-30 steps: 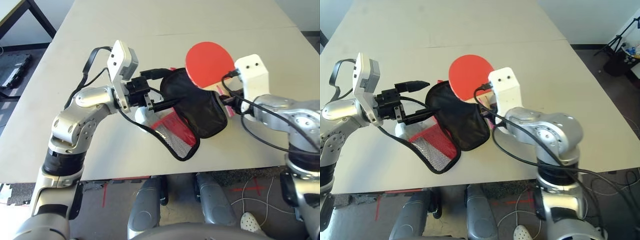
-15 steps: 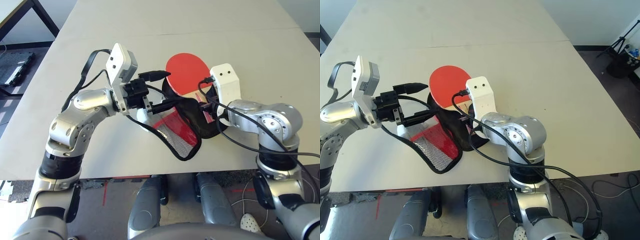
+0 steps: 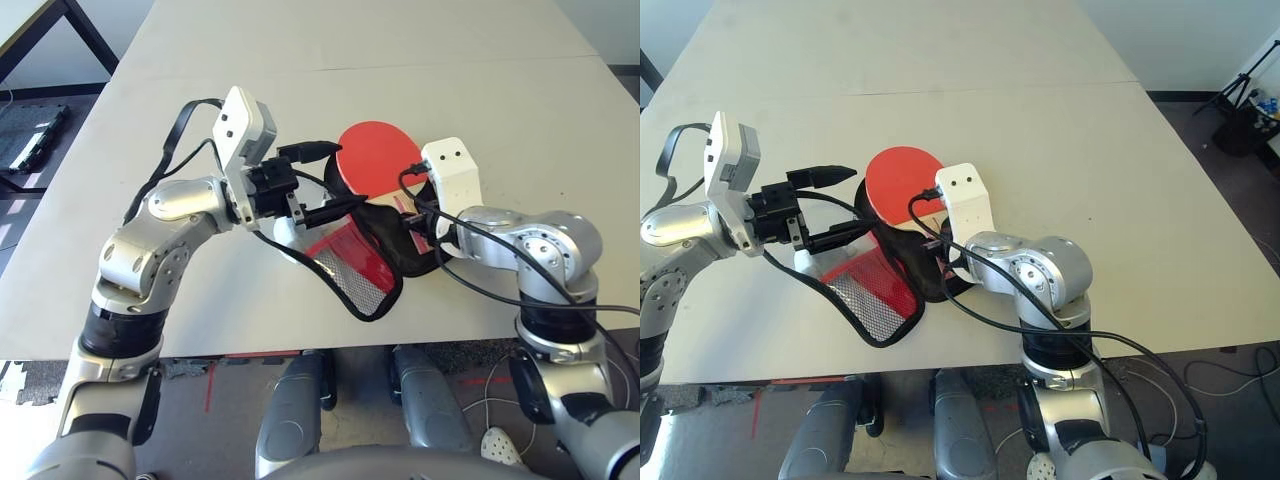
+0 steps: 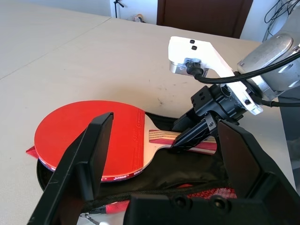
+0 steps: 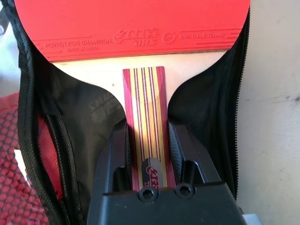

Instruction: Store the ping-pong paddle in its case and zip it.

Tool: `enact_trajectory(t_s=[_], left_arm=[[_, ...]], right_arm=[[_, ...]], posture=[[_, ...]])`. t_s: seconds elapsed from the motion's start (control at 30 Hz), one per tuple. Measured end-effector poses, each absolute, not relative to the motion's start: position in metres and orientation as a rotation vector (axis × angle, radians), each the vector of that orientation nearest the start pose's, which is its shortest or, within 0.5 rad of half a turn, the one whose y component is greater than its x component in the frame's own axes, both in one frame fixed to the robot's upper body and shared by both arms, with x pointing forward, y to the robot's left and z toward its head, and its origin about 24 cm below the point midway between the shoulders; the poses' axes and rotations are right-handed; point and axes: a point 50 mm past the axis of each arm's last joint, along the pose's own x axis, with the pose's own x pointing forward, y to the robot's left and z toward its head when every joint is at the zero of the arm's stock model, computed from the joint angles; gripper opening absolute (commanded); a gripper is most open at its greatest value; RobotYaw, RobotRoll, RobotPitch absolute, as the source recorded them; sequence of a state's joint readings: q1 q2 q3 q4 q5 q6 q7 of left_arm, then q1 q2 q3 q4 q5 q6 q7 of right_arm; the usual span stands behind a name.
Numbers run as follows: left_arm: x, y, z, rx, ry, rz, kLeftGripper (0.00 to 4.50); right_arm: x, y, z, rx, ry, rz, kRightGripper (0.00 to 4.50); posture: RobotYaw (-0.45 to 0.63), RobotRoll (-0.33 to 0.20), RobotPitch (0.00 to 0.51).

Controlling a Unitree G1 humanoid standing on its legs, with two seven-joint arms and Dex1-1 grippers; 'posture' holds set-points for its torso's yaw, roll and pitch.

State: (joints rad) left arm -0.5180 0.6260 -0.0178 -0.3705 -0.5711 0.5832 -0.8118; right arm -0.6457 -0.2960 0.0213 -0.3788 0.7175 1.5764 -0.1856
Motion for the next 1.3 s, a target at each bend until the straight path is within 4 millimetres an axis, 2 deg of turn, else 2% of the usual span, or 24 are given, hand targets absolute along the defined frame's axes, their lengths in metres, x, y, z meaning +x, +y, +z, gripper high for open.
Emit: enact_trajectory(t_s=[0.33, 0.47, 0.7, 0.93, 0.97, 1.03, 1.3], left_arm=[[0.27, 0.143, 0.215, 0.259, -0.132, -1.1, 4.5], [0.27, 0.14, 0.213, 0.254, -0.136, -1.111, 4.5], [0.273, 0.134, 0.211, 0.255, -0.143, -1.129, 4.5], [0.274, 0.135, 0.21, 0.263, -0.142, -1.124, 4.5], [0.274, 0.135, 0.21, 0.264, -0.142, -1.123, 4.5], [0.274, 0.135, 0.21, 0.265, -0.142, -1.123, 4.5], [0.274, 0.134, 0.21, 0.262, -0.144, -1.124, 4.5]], right_arm=[[0.282, -0.119, 0.162, -0.149, 0.642, 0.428, 1.09], [0.282, -0.122, 0.168, -0.126, 0.627, 0.44, 2.48], [0.277, -0.117, 0.175, -0.086, 0.626, 0.527, 4.48], [0.277, -0.119, 0.175, -0.075, 0.655, 0.541, 4.48], [0.277, -0.12, 0.174, -0.074, 0.658, 0.538, 4.33], [0.278, -0.121, 0.173, -0.075, 0.666, 0.52, 3.98], [0.28, -0.125, 0.169, -0.118, 0.686, 0.467, 1.63]], posture=[[-0.06, 0.0, 0.261], [-0.08, 0.0, 0.253], [-0.07, 0.0, 0.245], [-0.07, 0.0, 0.245], [-0.06, 0.0, 0.249], [-0.06, 0.0, 0.25], [-0.07, 0.0, 0.255]])
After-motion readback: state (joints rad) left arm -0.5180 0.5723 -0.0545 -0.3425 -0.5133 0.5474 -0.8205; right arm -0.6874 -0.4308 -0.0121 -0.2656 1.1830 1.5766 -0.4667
